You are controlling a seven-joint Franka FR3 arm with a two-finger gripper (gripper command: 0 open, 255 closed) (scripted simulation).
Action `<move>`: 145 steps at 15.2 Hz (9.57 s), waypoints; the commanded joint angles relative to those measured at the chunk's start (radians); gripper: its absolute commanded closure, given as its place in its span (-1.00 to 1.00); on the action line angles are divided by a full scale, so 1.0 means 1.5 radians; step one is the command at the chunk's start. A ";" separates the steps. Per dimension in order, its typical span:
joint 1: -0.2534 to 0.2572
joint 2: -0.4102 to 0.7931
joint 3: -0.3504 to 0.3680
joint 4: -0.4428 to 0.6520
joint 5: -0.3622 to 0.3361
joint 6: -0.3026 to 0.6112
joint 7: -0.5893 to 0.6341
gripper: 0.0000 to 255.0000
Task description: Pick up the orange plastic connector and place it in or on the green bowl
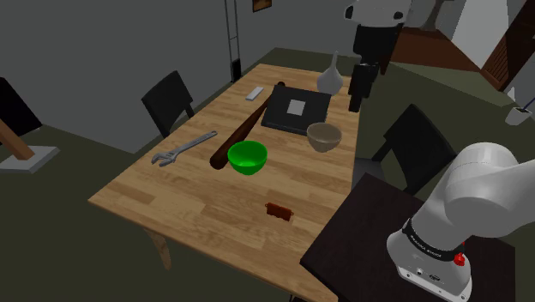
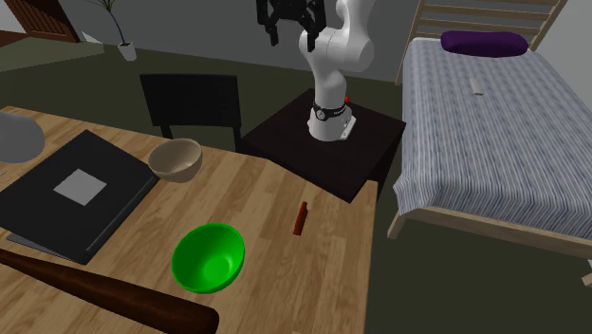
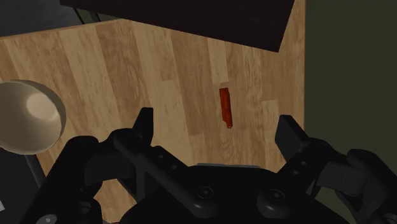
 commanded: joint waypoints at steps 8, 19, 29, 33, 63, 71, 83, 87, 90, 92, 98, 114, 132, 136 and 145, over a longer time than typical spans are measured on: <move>0.017 0.053 0.048 -0.106 0.011 0.157 0.011 -1.00; 0.033 0.244 0.127 -0.188 0.004 0.422 0.047 -1.00; 0.021 0.516 0.186 -0.160 -0.116 0.644 0.151 -1.00; 0.034 0.638 0.176 -0.119 -0.213 0.706 0.224 -1.00; 0.057 0.727 0.142 -0.101 -0.288 0.766 0.277 1.00; 0.037 0.647 0.174 -0.112 -0.225 0.704 0.228 1.00; 0.028 0.537 0.196 -0.108 -0.143 0.601 0.163 1.00; 0.029 0.504 0.197 -0.101 -0.122 0.565 0.146 1.00; 0.029 0.481 0.197 -0.094 -0.109 0.537 0.135 1.00; 0.030 0.466 0.197 -0.088 -0.101 0.518 0.128 1.00; 0.000 0.559 0.169 0.024 -0.148 0.495 0.102 1.00; -0.029 0.889 0.102 0.500 -0.223 0.350 0.005 1.00; -0.024 0.947 0.091 0.477 -0.240 0.428 0.022 1.00; -0.024 0.947 0.091 0.477 -0.240 0.428 0.022 -1.00; -0.021 0.913 0.100 0.512 -0.228 0.361 0.014 -1.00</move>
